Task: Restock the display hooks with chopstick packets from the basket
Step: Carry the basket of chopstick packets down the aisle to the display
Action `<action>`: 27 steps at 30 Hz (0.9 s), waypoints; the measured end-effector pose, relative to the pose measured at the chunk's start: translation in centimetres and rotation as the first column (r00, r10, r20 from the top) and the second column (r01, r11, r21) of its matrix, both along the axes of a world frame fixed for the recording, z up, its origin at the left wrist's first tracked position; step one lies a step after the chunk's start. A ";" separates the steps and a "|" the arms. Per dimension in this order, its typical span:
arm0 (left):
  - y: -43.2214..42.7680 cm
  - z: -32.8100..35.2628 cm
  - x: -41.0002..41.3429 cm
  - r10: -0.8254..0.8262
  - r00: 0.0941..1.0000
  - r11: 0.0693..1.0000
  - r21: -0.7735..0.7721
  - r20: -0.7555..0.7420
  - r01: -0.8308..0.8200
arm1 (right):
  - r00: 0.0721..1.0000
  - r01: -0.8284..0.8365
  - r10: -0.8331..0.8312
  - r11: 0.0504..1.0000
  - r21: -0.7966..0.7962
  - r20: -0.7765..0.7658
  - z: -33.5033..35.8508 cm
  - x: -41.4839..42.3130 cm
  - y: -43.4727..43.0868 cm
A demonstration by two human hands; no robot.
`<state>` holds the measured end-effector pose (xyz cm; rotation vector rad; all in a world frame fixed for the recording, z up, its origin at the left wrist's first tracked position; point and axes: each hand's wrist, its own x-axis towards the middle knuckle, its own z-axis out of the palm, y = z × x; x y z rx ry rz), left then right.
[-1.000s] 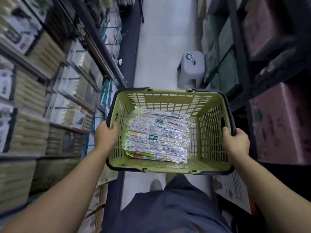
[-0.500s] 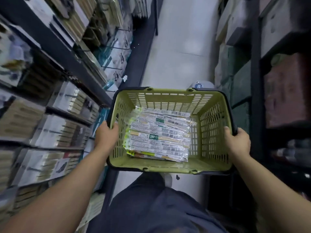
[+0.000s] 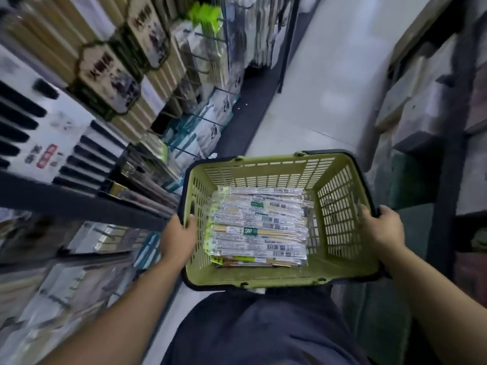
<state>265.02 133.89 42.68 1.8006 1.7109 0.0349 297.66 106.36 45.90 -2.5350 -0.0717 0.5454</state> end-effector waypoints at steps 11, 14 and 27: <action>1.7 0.6 7.1 0.396 0.918 0.918 -0.009 -0.019 -0.396 | 0.935 -0.338 0.334 0.941 -0.013 -0.123 -2.1 14.6 16.4; 1.4 1.2 8.4 0.512 0.859 0.859 0.008 -0.024 -0.512 | 0.895 -0.429 0.421 0.903 -0.022 -0.144 -1.9 17.2 20.5; -0.6 -0.9 9.9 0.751 0.657 0.659 -0.022 0.066 -0.752 | 0.722 -0.690 0.686 0.724 -0.022 -0.085 -2.6 19.7 33.1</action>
